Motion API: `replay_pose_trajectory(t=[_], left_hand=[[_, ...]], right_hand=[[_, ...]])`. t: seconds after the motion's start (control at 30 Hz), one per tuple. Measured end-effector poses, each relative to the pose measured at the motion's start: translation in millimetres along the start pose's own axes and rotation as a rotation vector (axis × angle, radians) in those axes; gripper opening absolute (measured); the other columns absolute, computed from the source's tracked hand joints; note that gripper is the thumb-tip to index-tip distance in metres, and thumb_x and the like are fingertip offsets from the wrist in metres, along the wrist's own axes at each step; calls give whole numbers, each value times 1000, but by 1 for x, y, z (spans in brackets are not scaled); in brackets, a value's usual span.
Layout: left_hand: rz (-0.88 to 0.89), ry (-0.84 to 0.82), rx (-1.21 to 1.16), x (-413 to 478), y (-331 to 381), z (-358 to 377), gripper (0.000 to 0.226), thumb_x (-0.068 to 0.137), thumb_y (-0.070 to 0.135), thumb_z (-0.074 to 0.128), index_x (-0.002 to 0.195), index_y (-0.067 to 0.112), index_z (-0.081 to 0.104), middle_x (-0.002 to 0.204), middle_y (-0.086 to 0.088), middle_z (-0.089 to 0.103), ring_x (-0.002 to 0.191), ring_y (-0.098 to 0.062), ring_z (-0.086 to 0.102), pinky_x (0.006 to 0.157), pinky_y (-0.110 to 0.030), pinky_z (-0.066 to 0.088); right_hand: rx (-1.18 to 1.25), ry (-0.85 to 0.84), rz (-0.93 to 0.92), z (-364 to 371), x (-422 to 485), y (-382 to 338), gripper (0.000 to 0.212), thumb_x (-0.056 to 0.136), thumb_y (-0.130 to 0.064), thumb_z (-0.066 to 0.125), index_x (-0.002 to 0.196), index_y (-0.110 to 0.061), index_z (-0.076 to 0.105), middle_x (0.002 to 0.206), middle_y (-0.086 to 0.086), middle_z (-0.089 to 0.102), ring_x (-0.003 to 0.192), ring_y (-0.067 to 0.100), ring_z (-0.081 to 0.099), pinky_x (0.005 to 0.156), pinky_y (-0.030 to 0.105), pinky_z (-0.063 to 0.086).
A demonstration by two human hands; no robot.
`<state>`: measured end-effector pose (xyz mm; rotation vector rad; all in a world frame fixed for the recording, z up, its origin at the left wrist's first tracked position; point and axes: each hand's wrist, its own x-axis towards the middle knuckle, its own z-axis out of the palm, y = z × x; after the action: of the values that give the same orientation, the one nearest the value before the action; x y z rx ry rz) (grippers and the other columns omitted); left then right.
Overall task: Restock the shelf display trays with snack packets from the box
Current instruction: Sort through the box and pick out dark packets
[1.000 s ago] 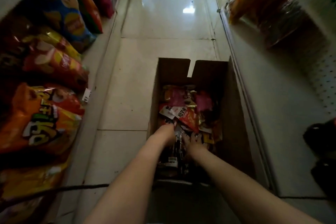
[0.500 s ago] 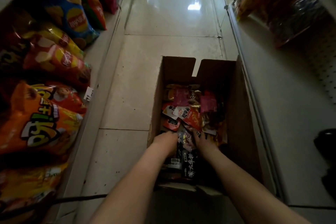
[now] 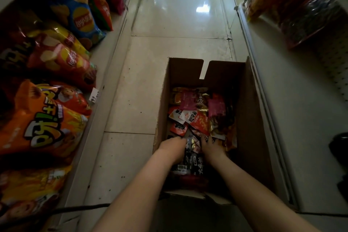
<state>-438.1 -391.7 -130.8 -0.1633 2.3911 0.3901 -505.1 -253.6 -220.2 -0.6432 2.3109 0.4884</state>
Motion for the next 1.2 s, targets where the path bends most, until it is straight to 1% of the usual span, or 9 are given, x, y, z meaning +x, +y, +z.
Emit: replay_pose_trajectory(t=[0.23, 0.43, 0.63, 0.77, 0.83, 0.9, 0.97, 1.07, 1.2], left_hand=[[25, 75, 100, 4, 6, 5, 41, 96, 8, 43, 138, 8, 40, 133, -14, 46, 118, -32, 51, 89, -41, 45], [15, 307, 63, -4, 0, 10, 66, 93, 7, 51, 150, 12, 18, 147, -12, 32, 128, -32, 41, 95, -41, 43], [103, 494, 253, -9, -4, 17, 94, 92, 12, 55, 152, 21, -17, 161, -8, -16, 149, -24, -8, 120, -41, 2], [220, 690, 26, -17, 0, 6, 69, 94, 6, 49, 154, 20, 19, 158, -5, 25, 146, -18, 22, 119, -36, 11], [202, 679, -279, -22, 3, 1, 47, 99, 17, 48, 145, 21, 41, 137, -7, 55, 125, -24, 52, 98, -34, 40], [80, 652, -504, -21, 5, -2, 35, 100, 32, 46, 133, 20, 52, 110, -10, 67, 99, -30, 63, 73, -32, 47], [-41, 602, -639, -16, 3, -3, 28, 98, 34, 49, 119, 17, 58, 97, -8, 66, 92, -29, 64, 65, -29, 45], [-121, 468, -648, -13, -1, -2, 29, 94, 29, 54, 120, 17, 53, 90, -5, 63, 87, -29, 63, 60, -28, 43], [-136, 353, -319, -16, -4, 6, 37, 90, 27, 57, 123, 11, 49, 109, -11, 63, 97, -30, 62, 71, -34, 48]], right_hand=[[-45, 382, -64, -21, -13, 12, 30, 99, -5, 31, 124, -5, 48, 121, 13, 60, 104, 26, 63, 80, 35, 52], [419, 542, 46, -53, -40, 19, 26, 97, -3, 38, 119, -6, 51, 113, 13, 61, 102, 29, 60, 82, 37, 48], [1369, 123, -94, -102, -55, 25, 21, 93, -4, 47, 105, 5, 63, 92, 14, 65, 82, 26, 63, 72, 37, 50], [1712, -198, -106, -103, -64, 45, 15, 91, -8, 48, 91, -4, 62, 79, 9, 64, 69, 21, 59, 69, 34, 46], [1825, -248, -111, -96, -62, 49, 23, 95, -20, 46, 89, -5, 62, 73, 8, 64, 69, 21, 60, 73, 34, 47], [1938, -244, -133, -89, -56, 44, 46, 101, -35, 33, 90, -2, 64, 74, 13, 67, 73, 25, 64, 73, 36, 48], [1755, -132, -81, -76, -47, 32, 48, 103, -36, 29, 96, -4, 63, 86, 14, 66, 79, 24, 63, 76, 35, 49], [971, -171, -127, -54, -44, 11, 17, 99, -20, 43, 107, -13, 57, 102, 6, 60, 84, 16, 56, 67, 22, 43], [298, -251, -188, -16, -26, -3, 70, 90, -17, 61, 149, -17, 24, 152, 11, 26, 137, 30, 32, 106, 38, 38]])
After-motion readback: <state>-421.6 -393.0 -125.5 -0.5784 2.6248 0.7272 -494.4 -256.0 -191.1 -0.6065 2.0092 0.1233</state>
